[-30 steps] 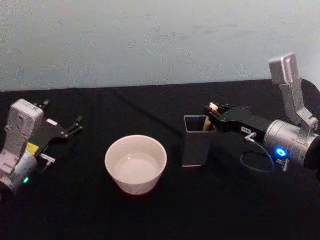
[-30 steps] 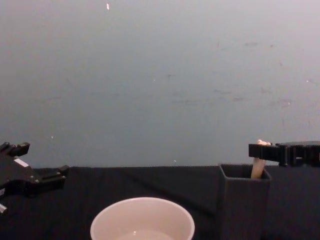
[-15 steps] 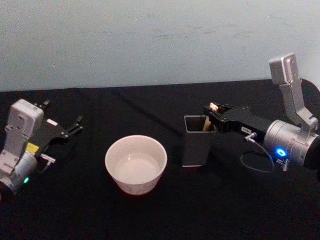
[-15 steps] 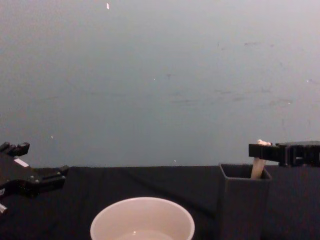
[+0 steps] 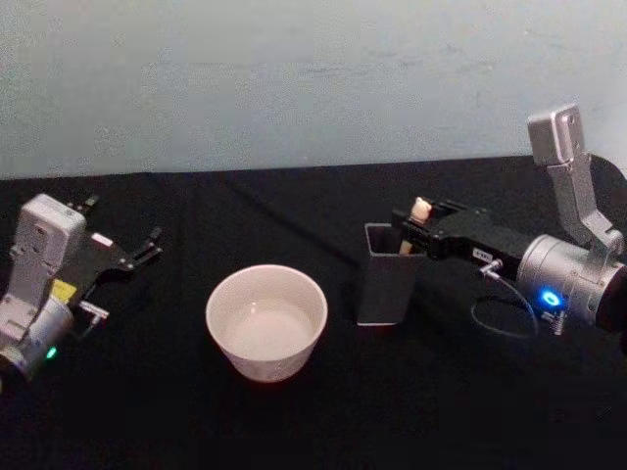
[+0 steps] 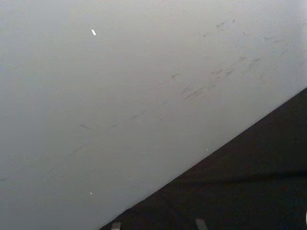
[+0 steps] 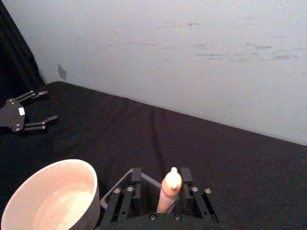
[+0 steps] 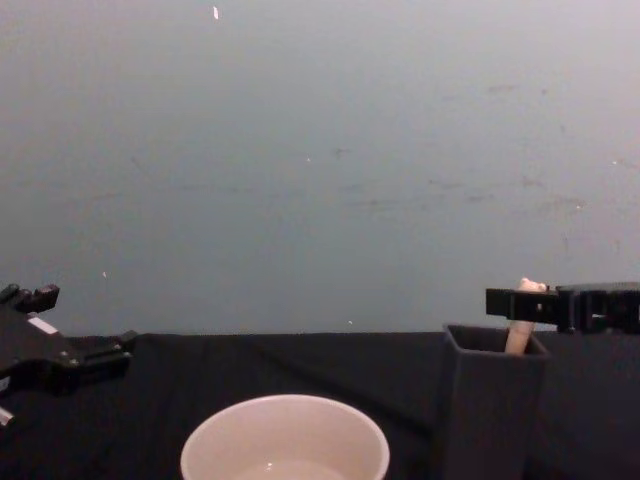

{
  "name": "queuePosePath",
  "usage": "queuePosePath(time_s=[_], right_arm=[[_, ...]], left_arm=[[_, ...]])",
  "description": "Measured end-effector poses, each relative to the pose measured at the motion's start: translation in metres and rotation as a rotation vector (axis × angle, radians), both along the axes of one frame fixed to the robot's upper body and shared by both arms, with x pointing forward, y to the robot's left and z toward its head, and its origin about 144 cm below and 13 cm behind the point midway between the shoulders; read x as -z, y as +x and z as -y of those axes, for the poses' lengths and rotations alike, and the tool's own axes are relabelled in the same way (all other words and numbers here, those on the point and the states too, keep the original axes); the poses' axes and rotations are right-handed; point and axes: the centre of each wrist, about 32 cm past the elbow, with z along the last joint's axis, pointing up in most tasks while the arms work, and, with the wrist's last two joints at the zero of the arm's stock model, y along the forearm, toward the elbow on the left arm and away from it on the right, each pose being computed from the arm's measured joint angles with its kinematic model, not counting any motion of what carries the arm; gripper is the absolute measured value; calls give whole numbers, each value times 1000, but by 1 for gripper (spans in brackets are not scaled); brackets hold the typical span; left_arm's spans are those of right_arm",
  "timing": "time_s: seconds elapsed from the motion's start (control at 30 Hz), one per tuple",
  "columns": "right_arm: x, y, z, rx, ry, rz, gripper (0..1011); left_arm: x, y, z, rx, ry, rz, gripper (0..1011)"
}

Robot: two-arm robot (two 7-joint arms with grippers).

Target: Pick up the stirring spoon with one hand, stir inside the cup, then place it back in its original position.

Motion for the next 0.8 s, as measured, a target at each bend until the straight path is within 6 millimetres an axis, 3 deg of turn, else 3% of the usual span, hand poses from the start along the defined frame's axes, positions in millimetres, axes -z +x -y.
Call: queuePosePath(time_s=[0.13,0.2,0.37,0.5,0.8], right_arm=[[0,0,0,0,0,0,651],[0,0,0,0,0,0,670],[0,0,0,0,0,0,862],[0,0,0,0,0,0,959],[0,-1,0,-1,5,8,1002]], left_arm=[[0,0,0,0,0,0,1001],[0,0,0,0,0,0,1001],[0,0,0,0,0,0,1001],[0,0,0,0,0,0,1001],[0,0,0,0,0,0,1001]])
